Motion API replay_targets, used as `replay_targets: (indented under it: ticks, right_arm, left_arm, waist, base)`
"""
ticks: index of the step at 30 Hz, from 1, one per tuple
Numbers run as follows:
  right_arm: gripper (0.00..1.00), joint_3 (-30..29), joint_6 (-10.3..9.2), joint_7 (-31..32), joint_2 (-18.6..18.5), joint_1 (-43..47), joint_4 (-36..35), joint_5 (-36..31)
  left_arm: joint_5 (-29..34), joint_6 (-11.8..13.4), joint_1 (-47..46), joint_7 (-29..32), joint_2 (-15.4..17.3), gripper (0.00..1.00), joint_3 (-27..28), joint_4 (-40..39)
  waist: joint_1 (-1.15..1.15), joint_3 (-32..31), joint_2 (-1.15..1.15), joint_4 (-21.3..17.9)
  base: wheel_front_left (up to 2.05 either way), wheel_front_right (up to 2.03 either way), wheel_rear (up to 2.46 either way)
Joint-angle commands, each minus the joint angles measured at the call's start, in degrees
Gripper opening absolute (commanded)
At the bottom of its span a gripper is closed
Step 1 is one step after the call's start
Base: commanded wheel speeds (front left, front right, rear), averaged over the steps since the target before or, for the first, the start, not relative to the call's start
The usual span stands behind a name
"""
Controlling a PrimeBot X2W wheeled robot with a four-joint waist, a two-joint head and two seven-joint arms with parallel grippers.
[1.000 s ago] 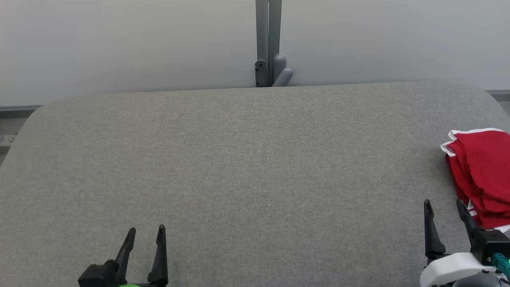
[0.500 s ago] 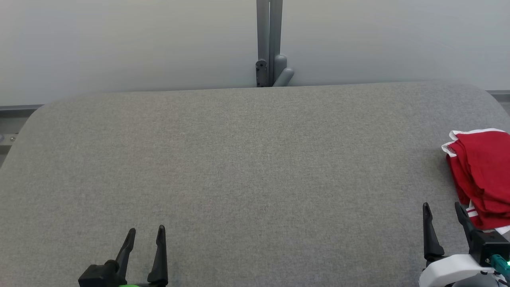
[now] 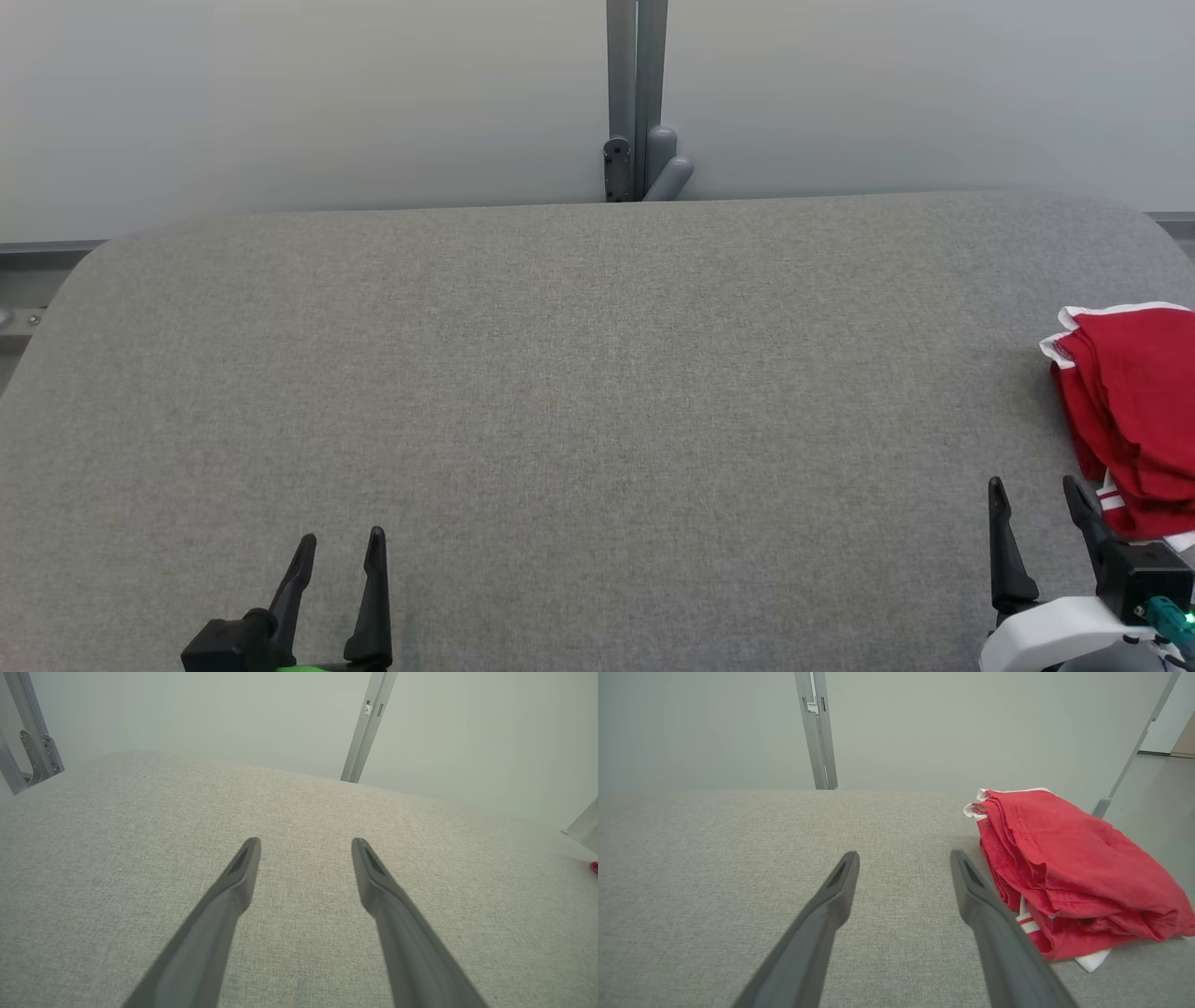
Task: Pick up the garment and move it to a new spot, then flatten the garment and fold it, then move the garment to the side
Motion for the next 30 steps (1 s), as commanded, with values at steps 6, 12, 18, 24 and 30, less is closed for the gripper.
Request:
replay_targets:
  ticks: [6,12,18,24,30]
  right_arm:
    - [1.0,0.1,0.0,0.0,0.0,0.0,0.3,0.0]
    - [1.0,0.1,0.0,0.0,0.0,-0.1,0.2,0.0]
    - [1.0,0.2,-0.01,0.0,0.0,-0.3,0.2,0.0]
    - [0.0,0.3,0.02,0.1,0.6,0.9,2.4,0.1]
    - [0.0,0.2,0.02,1.6,1.0,0.5,4.8,3.9]
  left_arm:
    - [0.0,0.0,0.0,0.0,0.0,1.0,-0.1,0.0]
    - [0.0,0.0,-0.2,0.0,0.0,1.0,-0.1,-0.1]
    - [0.0,0.0,-0.4,0.0,0.0,1.0,0.0,-0.1]
    - [-0.1,0.0,0.7,0.0,-0.5,0.0,-0.1,1.9]
    - [-3.8,0.0,0.8,0.8,-0.5,0.0,0.2,3.4]
  waist:
    - [0.0,-0.1,0.0,0.0]
    - [0.0,0.0,0.0,-0.1]
    - [0.0,0.1,0.0,-0.2]
    - [0.0,0.1,0.0,-0.2]
    - [0.0,0.2,0.0,-0.3]
  base:
    - [0.0,0.0,0.0]
    - [0.0,0.0,0.0]
    - [0.0,0.0,0.0]
    - [0.0,0.0,0.0]
    - [0.0,0.0,0.0]
